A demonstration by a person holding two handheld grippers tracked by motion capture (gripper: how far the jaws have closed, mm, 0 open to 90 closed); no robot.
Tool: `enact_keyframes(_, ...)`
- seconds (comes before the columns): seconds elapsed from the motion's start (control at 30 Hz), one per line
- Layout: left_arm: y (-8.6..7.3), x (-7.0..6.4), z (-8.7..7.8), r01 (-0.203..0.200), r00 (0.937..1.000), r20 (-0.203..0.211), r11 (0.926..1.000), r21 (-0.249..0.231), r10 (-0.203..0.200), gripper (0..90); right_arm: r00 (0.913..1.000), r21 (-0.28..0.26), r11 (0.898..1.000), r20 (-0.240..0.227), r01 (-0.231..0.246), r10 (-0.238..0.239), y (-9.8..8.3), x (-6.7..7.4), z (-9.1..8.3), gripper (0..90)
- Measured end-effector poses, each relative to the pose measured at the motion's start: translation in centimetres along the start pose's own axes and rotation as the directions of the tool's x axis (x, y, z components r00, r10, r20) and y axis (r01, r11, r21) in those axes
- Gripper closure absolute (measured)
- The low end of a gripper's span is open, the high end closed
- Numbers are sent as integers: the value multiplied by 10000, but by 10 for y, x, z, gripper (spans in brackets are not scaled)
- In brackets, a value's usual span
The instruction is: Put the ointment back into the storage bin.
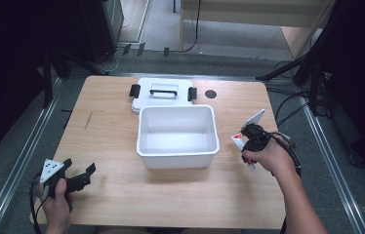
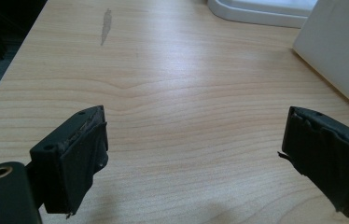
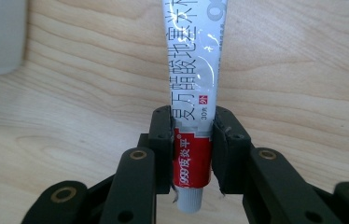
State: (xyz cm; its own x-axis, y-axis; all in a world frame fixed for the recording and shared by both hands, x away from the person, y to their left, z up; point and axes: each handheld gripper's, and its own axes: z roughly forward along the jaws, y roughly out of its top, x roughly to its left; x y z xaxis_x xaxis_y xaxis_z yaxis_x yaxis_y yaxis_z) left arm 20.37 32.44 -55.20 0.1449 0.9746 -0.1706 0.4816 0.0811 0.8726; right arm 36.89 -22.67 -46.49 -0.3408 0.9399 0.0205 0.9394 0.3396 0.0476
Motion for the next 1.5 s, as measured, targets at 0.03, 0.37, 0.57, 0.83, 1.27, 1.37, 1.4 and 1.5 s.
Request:
enact_keyframes(0.03,0,0,0,-5,10000,-4,10000,5,5,79,10000,-26,10000,-31,6,-6,1,1,-4,730)
enact_keyframes(0.37,0,0,0,16,10000,6,10000,-18,-16,79,9999,-261,9996,-89,118,-120,7,8,-35,729)
enact_keyframes(0.57,0,0,0,33,10000,6,10000,-24,-33,78,9995,-356,9990,-138,270,-275,11,15,-50,729)
enact_keyframes(0.83,0,0,0,43,10000,3,10000,-80,-43,78,9992,-588,9976,-86,375,-380,18,23,-68,729)
enact_keyframes(1.27,0,0,0,69,10000,4,9999,-111,-69,78,9977,-839,9943,-125,656,-669,30,41,-90,729)
enact_keyframes(1.37,0,0,0,79,10000,-3,9999,-129,-79,78,9969,-928,9928,-122,757,-771,34,46,-95,729)
enact_keyframes(1.4,0,0,0,79,10000,-3,9999,-129,-79,78,9965,-949,9922,-136,803,-819,35,48,-96,729)
enact_keyframes(1.5,0,0,0,107,9999,-8,9999,-133,-107,79,9960,-948,9917,-129,872,-888,37,53,-98,729)
